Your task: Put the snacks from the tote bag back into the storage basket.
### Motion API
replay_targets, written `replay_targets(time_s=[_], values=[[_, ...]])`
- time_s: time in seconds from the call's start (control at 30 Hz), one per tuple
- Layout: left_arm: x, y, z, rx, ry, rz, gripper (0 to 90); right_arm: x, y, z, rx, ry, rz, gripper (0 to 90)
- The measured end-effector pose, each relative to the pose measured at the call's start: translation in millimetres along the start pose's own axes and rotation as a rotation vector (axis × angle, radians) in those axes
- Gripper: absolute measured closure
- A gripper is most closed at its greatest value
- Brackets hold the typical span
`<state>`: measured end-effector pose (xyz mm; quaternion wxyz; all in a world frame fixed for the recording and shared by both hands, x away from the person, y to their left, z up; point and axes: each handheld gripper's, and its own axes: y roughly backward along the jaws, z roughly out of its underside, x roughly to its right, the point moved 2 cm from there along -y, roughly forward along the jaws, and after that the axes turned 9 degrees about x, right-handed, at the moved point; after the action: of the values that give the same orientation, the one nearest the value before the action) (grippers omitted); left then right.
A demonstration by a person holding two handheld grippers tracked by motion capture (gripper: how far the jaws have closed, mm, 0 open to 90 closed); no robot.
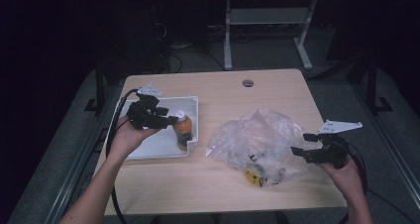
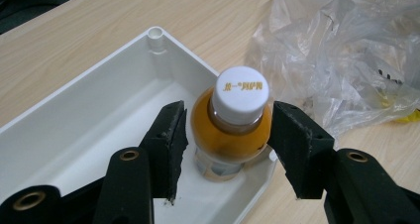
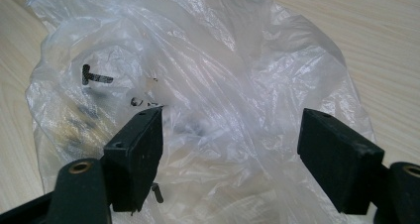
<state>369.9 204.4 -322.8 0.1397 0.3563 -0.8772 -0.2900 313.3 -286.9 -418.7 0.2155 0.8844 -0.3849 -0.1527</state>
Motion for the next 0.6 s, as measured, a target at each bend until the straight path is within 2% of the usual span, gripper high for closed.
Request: replay_targets(time_s=[0.23,0.6], values=[[-1.7,4.4,7.6,0.013,0.002,0.002,47.4,-1.6,0.7,0.7,-0.001,-0.013,0.001,25.2],[-4.4,9.6,18.7,0.022,0.015,-0.009,46.7,-2.8,-0.4,0.9,0.000,-0.008,0.001,25.2]])
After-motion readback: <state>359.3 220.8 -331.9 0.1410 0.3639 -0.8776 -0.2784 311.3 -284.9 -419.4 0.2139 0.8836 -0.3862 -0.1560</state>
